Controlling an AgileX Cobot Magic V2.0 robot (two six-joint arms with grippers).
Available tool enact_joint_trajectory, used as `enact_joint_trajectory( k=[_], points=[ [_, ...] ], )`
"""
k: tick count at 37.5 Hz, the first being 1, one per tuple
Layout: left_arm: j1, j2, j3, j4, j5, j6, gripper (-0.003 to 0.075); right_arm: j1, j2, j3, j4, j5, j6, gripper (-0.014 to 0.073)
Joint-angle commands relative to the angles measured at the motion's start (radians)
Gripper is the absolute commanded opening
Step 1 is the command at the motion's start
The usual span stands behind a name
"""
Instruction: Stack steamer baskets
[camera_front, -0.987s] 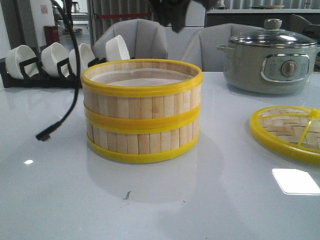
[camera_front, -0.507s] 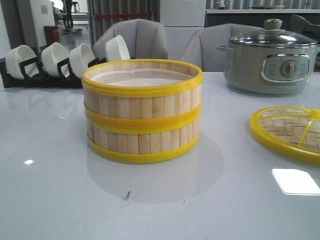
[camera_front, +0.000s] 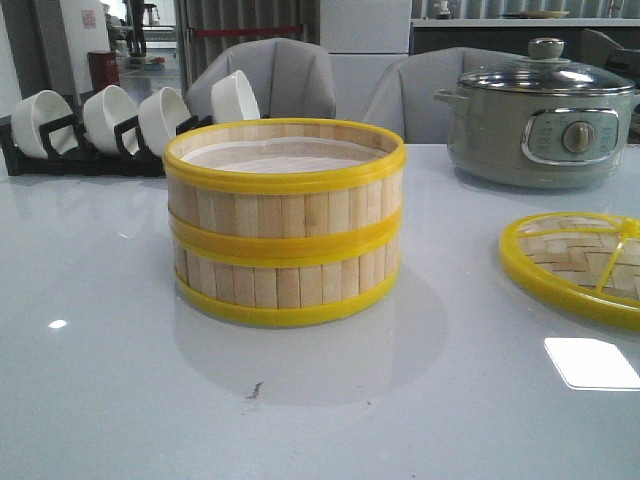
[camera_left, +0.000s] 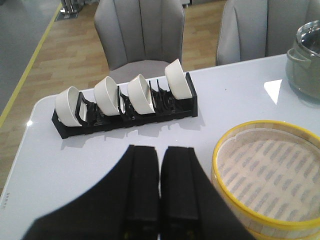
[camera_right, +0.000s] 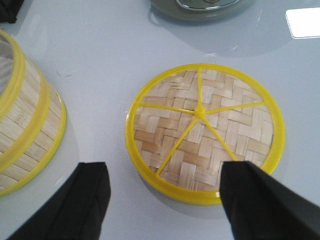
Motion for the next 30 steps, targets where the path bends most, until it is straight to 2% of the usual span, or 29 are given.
enact_joint_trajectory(
  k=[1,7,14,30],
  points=[
    [0.004,-0.153,0.116,0.003,-0.153,-0.039,0.0087,0.000,-0.010,-0.038,0.033,-0.072,-0.004,0.0570],
    [0.004,-0.334,0.335,-0.004,-0.192,-0.041,0.0087,0.001,-0.010,-0.038,0.050,-0.074,-0.004,0.0570],
    [0.004,-0.473,0.514,-0.038,-0.208,-0.041,0.0087,0.001,-0.010,-0.038,0.053,-0.072,-0.004,0.0570],
    [0.004,-0.536,0.783,-0.091,-0.477,-0.041,0.0087,0.001,-0.010,-0.038,0.053,-0.071,-0.004,0.0570]
  ],
)
